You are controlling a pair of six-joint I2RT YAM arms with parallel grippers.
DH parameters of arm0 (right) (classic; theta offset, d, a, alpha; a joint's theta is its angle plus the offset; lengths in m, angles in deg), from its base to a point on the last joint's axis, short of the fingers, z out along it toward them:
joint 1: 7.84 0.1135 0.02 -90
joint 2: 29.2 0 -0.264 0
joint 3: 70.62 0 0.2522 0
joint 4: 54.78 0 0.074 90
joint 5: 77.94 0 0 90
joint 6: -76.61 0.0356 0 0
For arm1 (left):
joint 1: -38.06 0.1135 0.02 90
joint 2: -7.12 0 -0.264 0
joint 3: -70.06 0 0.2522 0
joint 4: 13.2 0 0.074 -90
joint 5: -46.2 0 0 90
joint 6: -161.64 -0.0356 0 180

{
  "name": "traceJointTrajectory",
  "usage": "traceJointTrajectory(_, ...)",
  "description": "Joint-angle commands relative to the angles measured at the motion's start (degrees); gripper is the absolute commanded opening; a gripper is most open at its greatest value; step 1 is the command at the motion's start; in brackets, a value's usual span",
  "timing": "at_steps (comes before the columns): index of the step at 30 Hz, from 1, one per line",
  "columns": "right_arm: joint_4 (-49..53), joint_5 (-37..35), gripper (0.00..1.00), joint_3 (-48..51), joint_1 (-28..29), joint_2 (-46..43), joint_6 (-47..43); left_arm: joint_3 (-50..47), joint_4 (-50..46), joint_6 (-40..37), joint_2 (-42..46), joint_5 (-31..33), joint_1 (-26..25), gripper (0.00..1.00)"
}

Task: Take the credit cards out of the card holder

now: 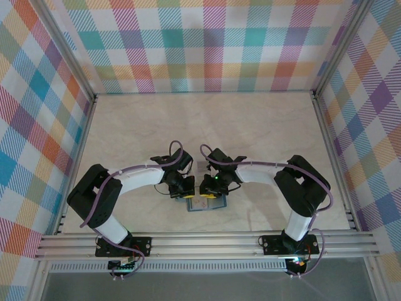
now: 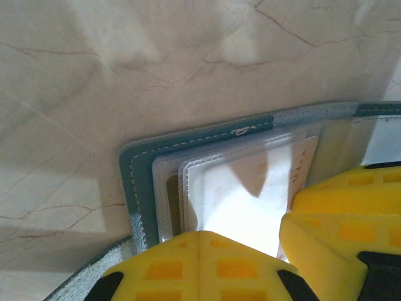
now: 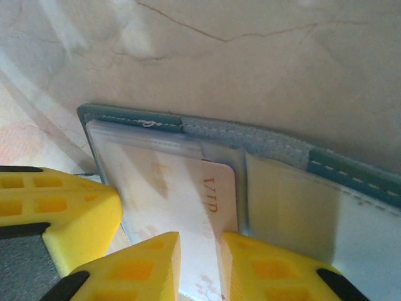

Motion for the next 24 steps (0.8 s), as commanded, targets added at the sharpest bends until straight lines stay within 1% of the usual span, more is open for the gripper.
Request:
traceJointTrajectory(1, 4.83, -3.70, 0.27, -0.19, -0.11, -0.66, -0.59, -0.52, -2.77, -1.40, -0.82, 1.26, -0.43, 0.01)
traceJointTrajectory(11, 4.67, -3.24, 0.28, -0.16, -0.11, -4.06, -0.50, 0.18, -3.75, -1.66, -0.54, 1.83, -0.49, 0.01)
traceJointTrajectory(17, 5.58, -3.73, 0.30, 0.03, -0.20, -6.07, -0.77, 1.72, -5.62, -1.60, 1.57, 2.41, -0.55, 0.01)
traceJointTrajectory(24, 7.08, -4.75, 0.30, 0.38, -0.66, -5.47, -1.97, 4.80, -6.71, -0.90, 1.94, 2.32, -2.80, 0.01)
